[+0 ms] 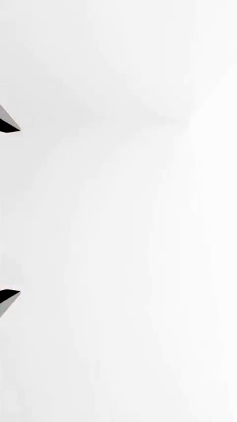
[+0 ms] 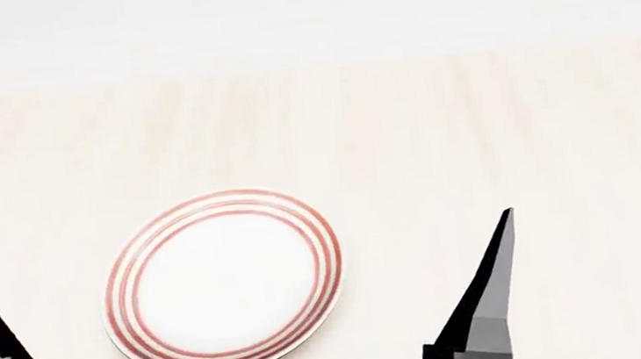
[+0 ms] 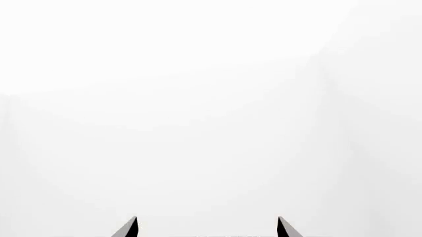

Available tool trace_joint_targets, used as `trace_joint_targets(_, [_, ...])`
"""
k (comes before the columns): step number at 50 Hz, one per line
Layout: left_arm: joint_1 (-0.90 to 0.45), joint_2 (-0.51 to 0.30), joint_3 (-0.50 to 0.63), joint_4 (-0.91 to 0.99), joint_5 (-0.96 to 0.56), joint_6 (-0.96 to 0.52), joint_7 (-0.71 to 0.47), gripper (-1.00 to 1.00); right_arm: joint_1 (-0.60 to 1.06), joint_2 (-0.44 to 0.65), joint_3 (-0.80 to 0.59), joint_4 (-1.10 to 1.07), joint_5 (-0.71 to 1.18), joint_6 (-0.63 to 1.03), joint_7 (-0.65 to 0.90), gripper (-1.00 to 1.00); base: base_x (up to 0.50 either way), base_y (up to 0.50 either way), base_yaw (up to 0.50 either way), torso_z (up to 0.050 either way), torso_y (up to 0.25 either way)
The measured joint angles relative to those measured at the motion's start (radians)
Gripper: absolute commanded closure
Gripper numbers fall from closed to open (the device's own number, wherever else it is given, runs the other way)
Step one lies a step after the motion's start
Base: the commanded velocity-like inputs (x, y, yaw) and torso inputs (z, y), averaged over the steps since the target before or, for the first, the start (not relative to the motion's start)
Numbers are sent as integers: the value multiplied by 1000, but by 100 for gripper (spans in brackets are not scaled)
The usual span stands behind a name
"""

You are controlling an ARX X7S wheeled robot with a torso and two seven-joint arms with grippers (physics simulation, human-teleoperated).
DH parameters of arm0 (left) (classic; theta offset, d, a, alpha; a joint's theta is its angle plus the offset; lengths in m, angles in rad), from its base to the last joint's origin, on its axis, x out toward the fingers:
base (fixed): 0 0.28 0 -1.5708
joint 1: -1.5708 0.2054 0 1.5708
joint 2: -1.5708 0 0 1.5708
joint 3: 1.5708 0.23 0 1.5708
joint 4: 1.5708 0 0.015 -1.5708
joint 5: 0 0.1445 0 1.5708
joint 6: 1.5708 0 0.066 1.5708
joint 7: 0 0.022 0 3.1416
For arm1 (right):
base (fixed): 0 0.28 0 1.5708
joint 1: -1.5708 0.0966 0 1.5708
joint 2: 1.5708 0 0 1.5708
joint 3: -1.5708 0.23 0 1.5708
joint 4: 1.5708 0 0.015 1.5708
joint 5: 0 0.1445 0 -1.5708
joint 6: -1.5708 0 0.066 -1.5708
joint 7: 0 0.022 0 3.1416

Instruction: Put the bowl on the plate.

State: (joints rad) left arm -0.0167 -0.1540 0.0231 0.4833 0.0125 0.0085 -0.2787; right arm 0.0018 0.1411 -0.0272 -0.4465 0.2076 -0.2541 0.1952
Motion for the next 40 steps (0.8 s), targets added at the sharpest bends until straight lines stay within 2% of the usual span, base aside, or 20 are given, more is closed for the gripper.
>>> trace_joint_targets(10, [-44, 35, 98, -14, -142, -255, 70, -100, -3, 16, -18, -8, -6, 14, 9, -100, 0, 0, 0, 0, 0])
trace_joint_targets(20, [-115, 79, 165, -17, -293, -480, 88, -100, -4, 29, -33, -13, -7, 25, 15, -100, 0, 0, 0, 0, 0])
trace_joint_targets(29, [-161, 94, 217, -9, -381, -590, 73, -100, -6, 39, -45, -12, -7, 29, 20, -100, 0, 0, 0, 0, 0])
trace_joint_targets(40, [-199, 97, 256, -12, -460, -656, 44, -100, -10, 49, -58, -6, -7, 29, 25, -100, 0, 0, 0, 0, 0])
